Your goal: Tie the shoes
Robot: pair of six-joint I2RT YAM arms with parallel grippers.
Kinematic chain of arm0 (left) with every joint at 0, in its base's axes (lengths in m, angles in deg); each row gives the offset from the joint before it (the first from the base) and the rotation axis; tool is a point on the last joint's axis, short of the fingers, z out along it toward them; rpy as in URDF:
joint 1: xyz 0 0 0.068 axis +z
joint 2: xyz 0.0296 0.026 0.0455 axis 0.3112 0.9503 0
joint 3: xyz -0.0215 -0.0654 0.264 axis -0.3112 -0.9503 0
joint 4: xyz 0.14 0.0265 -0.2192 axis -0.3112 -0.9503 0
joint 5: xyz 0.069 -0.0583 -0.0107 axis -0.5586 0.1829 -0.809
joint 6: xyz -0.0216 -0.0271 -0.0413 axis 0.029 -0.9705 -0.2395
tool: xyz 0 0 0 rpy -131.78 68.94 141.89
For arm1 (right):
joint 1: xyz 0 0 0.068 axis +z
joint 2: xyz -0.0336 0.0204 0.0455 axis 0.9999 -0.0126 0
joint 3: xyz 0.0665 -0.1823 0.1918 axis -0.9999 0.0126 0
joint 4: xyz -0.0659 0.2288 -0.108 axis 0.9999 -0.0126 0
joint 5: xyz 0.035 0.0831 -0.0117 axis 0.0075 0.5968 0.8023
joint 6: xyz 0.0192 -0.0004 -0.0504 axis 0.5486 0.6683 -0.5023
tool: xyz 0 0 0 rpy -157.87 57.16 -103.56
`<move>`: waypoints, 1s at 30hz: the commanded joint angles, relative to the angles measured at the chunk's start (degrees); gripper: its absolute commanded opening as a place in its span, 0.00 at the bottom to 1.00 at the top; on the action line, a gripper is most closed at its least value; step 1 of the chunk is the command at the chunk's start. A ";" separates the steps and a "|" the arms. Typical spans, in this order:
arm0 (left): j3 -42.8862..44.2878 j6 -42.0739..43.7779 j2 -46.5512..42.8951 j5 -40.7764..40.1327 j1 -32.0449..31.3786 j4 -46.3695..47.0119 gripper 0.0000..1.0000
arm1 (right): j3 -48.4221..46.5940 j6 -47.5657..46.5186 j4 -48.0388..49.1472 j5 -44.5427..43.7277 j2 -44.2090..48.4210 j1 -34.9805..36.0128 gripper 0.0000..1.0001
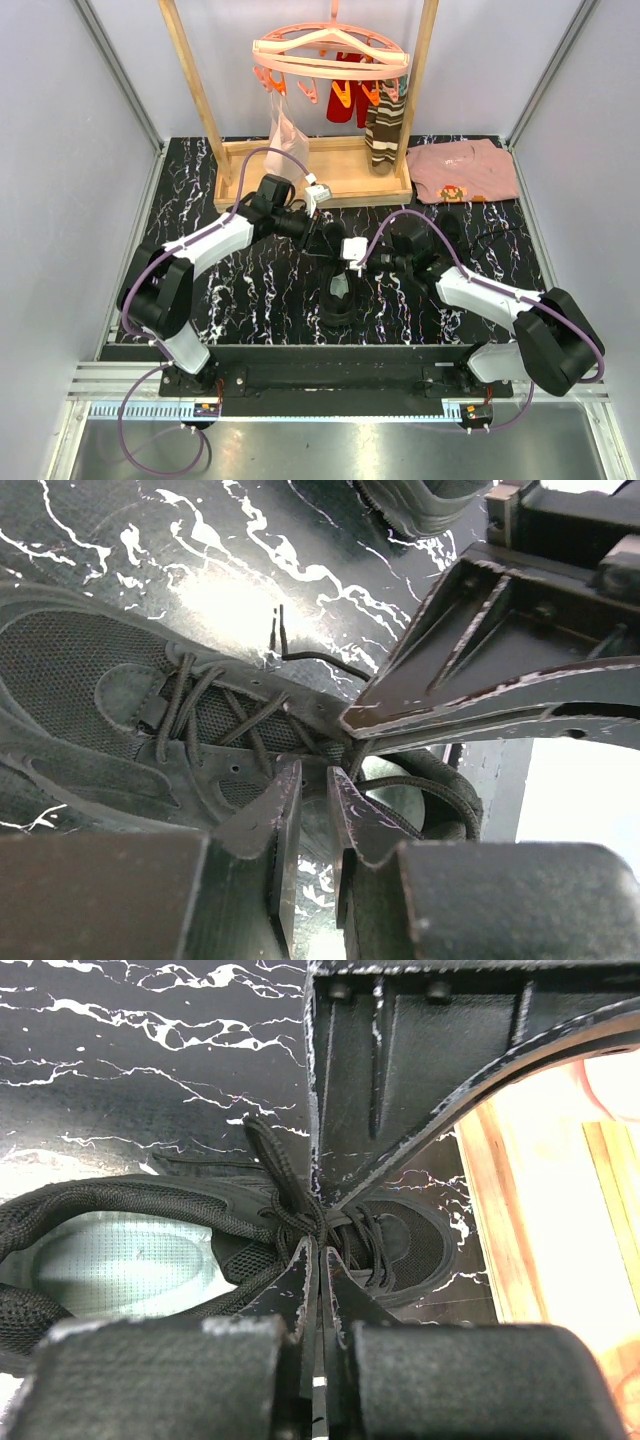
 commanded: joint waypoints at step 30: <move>3.14 -2.03 3.26 8.32 -0.86 2.50 0.20 | 3.42 -4.81 8.29 0.91 1.28 1.26 0.00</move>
